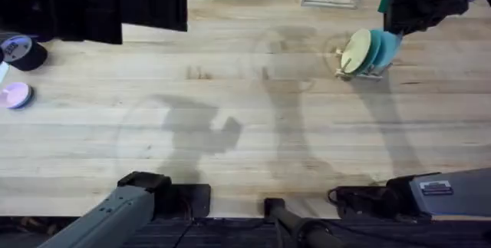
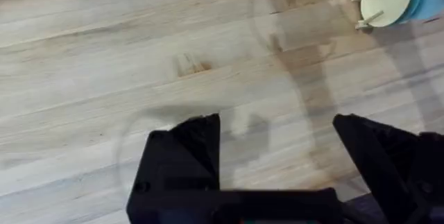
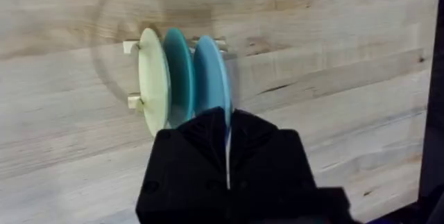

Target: Pick up the plates from the table one by one and place each into a slot on the dish rack.

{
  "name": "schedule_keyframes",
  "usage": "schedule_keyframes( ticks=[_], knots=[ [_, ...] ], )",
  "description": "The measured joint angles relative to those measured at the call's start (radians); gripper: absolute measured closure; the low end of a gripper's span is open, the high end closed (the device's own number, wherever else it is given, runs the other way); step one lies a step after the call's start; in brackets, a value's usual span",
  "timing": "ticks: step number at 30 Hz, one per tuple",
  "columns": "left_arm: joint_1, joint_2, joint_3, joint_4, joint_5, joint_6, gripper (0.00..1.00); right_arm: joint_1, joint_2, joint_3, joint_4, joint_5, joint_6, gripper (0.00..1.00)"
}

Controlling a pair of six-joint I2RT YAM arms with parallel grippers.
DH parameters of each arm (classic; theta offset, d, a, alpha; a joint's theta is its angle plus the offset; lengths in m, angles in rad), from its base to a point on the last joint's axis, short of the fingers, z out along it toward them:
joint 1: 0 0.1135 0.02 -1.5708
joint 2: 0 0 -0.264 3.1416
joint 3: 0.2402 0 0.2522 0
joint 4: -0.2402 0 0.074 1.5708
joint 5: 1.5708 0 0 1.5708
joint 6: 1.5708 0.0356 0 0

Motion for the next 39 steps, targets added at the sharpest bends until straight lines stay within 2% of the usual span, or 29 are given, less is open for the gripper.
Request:
schedule_keyframes(
  ticks=[11,17,31,34,38,39],
  knots=[
    [0.0,0.0,0.0,0.0,0.0,0.0,0.005,-0.003,0.076,0.0,0.02,0.0,0.0,0.973],
    [0.0,0.0,0.0,0.0,0.0,0.0,0.006,-0.003,0.09,0.0,0.022,0.0,-0.003,0.87],
    [0.0,0.0,0.0,0.0,0.0,0.0,0.005,-0.003,0.072,0.0,0.021,0.0,-0.004,0.845],
    [0.0,0.0,0.0,0.0,0.0,0.0,0.006,-0.002,0.015,0.0,0.021,0.0,-0.004,0.734],
    [0.0,0.0,0.0,0.0,0.0,0.0,0.006,0.009,-0.121,0.0,0.005,0.0,-0.005,0.488],
    [0.0,0.0,0.0,0.0,0.0,0.0,0.006,0.013,-0.154,0.0,-0.005,0.0,-0.005,0.452]
  ],
)
